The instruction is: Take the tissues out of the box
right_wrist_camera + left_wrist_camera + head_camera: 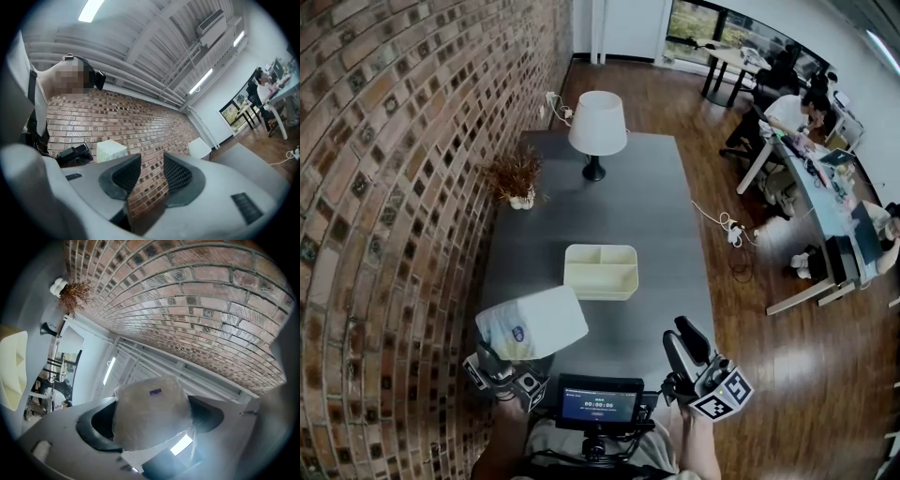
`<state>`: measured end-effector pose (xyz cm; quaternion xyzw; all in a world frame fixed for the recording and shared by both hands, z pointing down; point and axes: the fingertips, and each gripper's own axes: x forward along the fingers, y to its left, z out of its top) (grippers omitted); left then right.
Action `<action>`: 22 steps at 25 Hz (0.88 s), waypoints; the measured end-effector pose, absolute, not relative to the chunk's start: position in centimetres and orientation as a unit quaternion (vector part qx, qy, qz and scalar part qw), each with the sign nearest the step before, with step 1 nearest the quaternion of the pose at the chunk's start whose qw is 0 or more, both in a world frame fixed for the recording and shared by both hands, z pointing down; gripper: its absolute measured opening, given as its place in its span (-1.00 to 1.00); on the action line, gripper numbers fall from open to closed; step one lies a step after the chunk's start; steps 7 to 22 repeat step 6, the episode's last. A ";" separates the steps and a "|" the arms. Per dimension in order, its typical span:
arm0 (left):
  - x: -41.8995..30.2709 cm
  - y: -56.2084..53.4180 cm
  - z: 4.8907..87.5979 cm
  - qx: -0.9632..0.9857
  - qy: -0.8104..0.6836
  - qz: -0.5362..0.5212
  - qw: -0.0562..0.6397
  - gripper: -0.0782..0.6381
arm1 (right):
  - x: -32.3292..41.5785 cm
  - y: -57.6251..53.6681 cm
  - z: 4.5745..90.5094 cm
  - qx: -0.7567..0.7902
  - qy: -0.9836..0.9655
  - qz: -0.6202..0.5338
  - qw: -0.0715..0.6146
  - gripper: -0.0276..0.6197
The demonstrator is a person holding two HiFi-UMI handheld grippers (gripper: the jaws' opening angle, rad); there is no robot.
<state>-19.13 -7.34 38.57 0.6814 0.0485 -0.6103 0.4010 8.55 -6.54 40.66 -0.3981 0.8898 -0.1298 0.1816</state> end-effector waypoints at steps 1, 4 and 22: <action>-19.1 -7.3 38.9 0.681 0.051 -0.610 0.402 0.47 | 8.6 -6.5 40.6 -0.398 0.890 -0.130 0.181 -0.45; -18.9 -7.1 39.6 0.681 0.055 -0.608 0.404 0.47 | 8.6 -6.4 40.7 -0.396 0.891 -0.129 0.181 -0.45; -18.7 -7.1 39.2 0.682 0.052 -0.607 0.405 0.47 | 8.6 -6.4 40.6 -0.395 0.892 -0.128 0.180 -0.45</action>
